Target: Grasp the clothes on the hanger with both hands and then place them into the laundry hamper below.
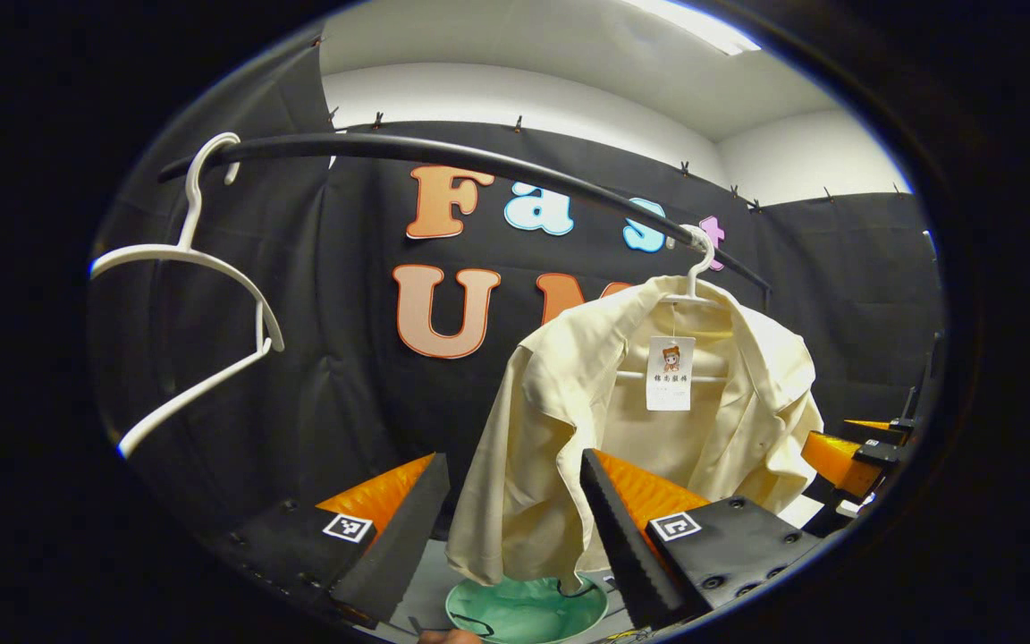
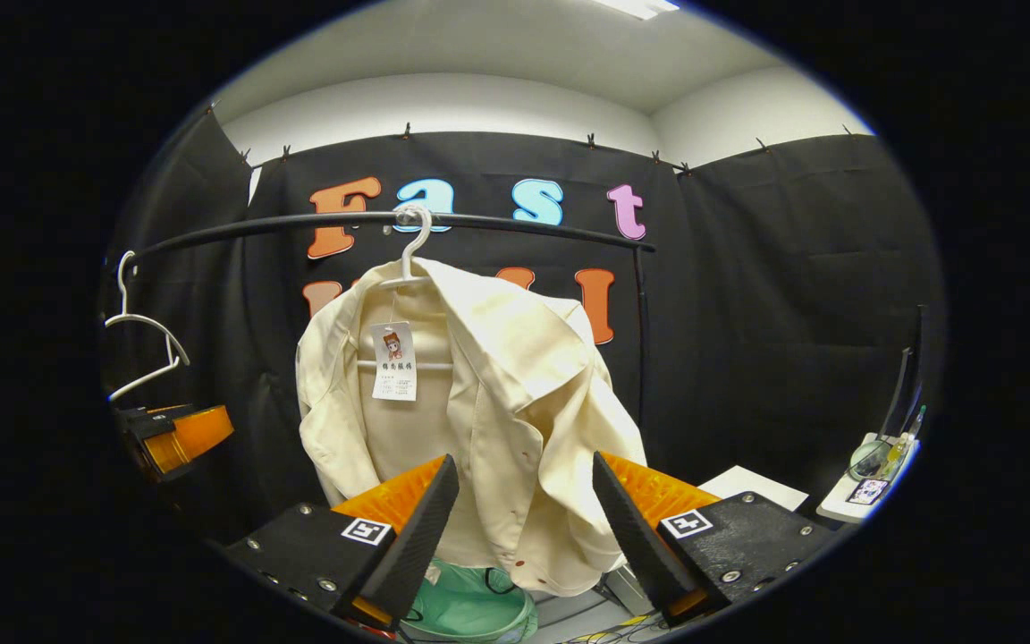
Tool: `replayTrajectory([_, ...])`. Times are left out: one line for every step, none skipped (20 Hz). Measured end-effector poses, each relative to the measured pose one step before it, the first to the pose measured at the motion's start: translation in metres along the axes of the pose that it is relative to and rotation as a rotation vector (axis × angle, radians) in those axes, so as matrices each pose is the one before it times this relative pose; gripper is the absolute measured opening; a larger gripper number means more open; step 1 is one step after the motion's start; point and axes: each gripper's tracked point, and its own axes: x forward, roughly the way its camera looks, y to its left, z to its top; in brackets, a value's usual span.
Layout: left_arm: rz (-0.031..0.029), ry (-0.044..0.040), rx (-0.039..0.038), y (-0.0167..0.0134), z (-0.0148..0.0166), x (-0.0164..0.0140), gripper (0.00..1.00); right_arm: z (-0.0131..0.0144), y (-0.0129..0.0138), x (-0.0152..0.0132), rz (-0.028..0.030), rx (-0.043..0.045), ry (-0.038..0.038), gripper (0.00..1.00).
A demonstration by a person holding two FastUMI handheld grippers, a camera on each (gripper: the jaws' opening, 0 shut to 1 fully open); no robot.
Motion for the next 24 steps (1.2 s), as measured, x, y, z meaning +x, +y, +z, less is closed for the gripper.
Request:
replayTrajectory([-0.00350, 0.00550, -0.00703, -0.00022, -0.00182, 0.00125, 0.97, -0.00123, 0.00147, 0.00174, -0.00140, 0.00461, 0.00551, 0.94])
replayTrajectory([-0.00058, 0.00281, -0.00447, 0.00041, -0.00070, 0.00070, 0.97, -0.00117, -0.00035, 0.00129, -0.00426, 0.00355, 0.00526, 0.94])
replayTrajectory([-0.00122, 0.00186, -0.00185, 0.00008, -0.00040, -0.00018, 0.97, -0.00149, 0.00121, 0.00195, -0.00565, -0.00057, 0.00411, 0.94])
replayTrajectory([-0.00151, 0.00056, -0.00020, -0.00042, -0.00083, 0.00116, 0.97, -0.00038, -0.00043, 0.00207, -0.00836, -0.00263, 0.00209, 0.94])
replayTrajectory([-0.00219, 0.00071, 0.00078, -0.00070, 0.00030, 0.00029, 0.97, 0.00018, 0.00015, 0.00307, -0.00936, -0.00365, 0.00175, 0.94])
replayTrajectory([-0.00107, 0.00025, 0.00070, -0.00009, -0.00012, 0.00040, 0.97, 0.00073, 0.00051, 0.00337, -0.00565, -0.00137, -0.00021, 0.94])
replayTrajectory([-0.00060, 0.00008, -0.00078, -0.00005, 0.00060, -0.00121, 0.97, 0.00102, 0.00097, 0.00311, -0.00260, 0.00019, 0.00103, 0.94])
replayTrajectory([-0.00083, -0.00011, -0.00122, 0.00032, -0.00042, -0.00119, 0.97, -0.00005, 0.00194, 0.00265, 0.00088, 0.00172, 0.00104, 0.94])
replayTrajectory([-0.00077, 0.00175, -0.00029, 0.00018, -0.00072, -0.00044, 0.97, -0.00094, 0.00180, 0.00366, -0.00214, 0.00182, 0.00461, 0.94])
replayTrajectory([0.00078, 0.00306, 0.00196, 0.00000, -0.00135, -0.00040, 0.97, -0.00200, 0.00061, 0.00533, -0.00075, 0.00172, 0.00482, 0.94])
replayTrajectory([0.00103, 0.00323, 0.00357, 0.00062, -0.00083, -0.00123, 0.97, -0.00169, 0.00043, 0.00391, -0.00358, 0.00375, 0.00641, 0.94])
replayTrajectory([0.00180, 0.00337, 0.00346, 0.00028, -0.00120, -0.00055, 0.97, -0.00132, -0.00183, 0.00390, -0.00381, 0.00762, 0.00637, 0.94])
replayTrajectory([0.00188, 0.00213, 0.00212, 0.00063, -0.00080, -0.00139, 0.97, -0.00152, -0.00079, 0.00445, -0.00184, 0.01034, 0.00680, 0.94])
replayTrajectory([0.00179, 0.00133, 0.00081, 0.00091, -0.00036, -0.00040, 0.97, -0.00236, -0.00012, 0.00655, -0.00229, 0.00813, 0.00766, 0.94])
replayTrajectory([0.00261, 0.00084, 0.00011, 0.00137, 0.00028, 0.00000, 0.97, -0.00211, -0.00101, 0.00588, -0.00341, 0.00376, 0.00783, 0.94])
replayTrajectory([0.00279, 0.00097, 0.00060, 0.00055, -0.00122, -0.00004, 0.97, -0.00155, -0.00125, 0.00574, 0.00133, 0.00103, 0.00623, 0.94])
replayTrajectory([0.00271, 0.00260, 0.00211, 0.00133, -0.00039, -0.00013, 0.97, -0.00157, -0.00035, 0.00576, 0.00064, 0.00030, 0.00423, 0.94])
replayTrajectory([0.00417, 0.00263, 0.00360, 0.00154, -0.00111, -0.00096, 0.97, 0.00001, -0.00143, 0.00486, 0.00289, -0.00087, -0.00024, 0.94])
replayTrajectory([0.00374, 0.00225, 0.00324, 0.00131, -0.00073, 0.00027, 0.97, -0.00105, 0.00007, 0.00499, 0.00409, -0.00157, 0.00144, 0.94])
replayTrajectory([0.00214, 0.00122, 0.00018, 0.00033, -0.00017, 0.00004, 0.97, -0.00073, -0.00022, 0.00566, 0.00602, 0.00112, 0.00175, 0.94])
replayTrajectory([0.00251, 0.00142, -0.00010, 0.00089, -0.00089, 0.00025, 0.97, -0.00085, 0.00100, 0.00556, 0.00877, 0.00151, 0.00439, 0.94])
replayTrajectory([0.00133, 0.00098, -0.00020, 0.00015, -0.00089, 0.00040, 0.97, -0.00215, 0.00233, 0.00594, 0.01427, 0.00297, 0.00345, 0.94])
replayTrajectory([0.00234, 0.00233, 0.00113, 0.00082, -0.00070, 0.00115, 0.97, -0.00083, 0.00345, 0.00566, 0.01511, 0.00201, 0.00534, 0.94])
replayTrajectory([0.00147, 0.00271, 0.00213, 0.00054, -0.00069, 0.00051, 0.97, 0.00040, 0.00033, 0.00436, 0.00833, -0.00160, -0.00118, 0.94])
